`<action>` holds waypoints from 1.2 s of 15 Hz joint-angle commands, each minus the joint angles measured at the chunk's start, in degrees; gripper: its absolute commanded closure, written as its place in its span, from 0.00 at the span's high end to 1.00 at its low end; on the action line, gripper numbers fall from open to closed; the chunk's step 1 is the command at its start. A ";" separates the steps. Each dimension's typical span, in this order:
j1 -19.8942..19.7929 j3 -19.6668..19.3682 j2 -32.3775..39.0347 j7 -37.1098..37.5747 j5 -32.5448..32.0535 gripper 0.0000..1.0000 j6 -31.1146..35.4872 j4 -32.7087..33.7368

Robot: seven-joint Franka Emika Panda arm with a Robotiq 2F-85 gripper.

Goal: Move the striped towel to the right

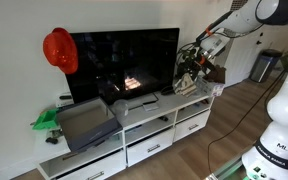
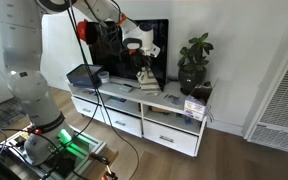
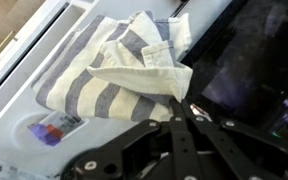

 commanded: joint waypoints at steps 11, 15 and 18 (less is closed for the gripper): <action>0.69 -3.32 3.07 7.40 -1.45 0.00 14.63 1.32; 1.67 -6.52 10.33 14.27 -1.07 0.00 25.68 6.39; 2.03 -7.54 15.87 18.31 1.23 0.00 33.09 10.93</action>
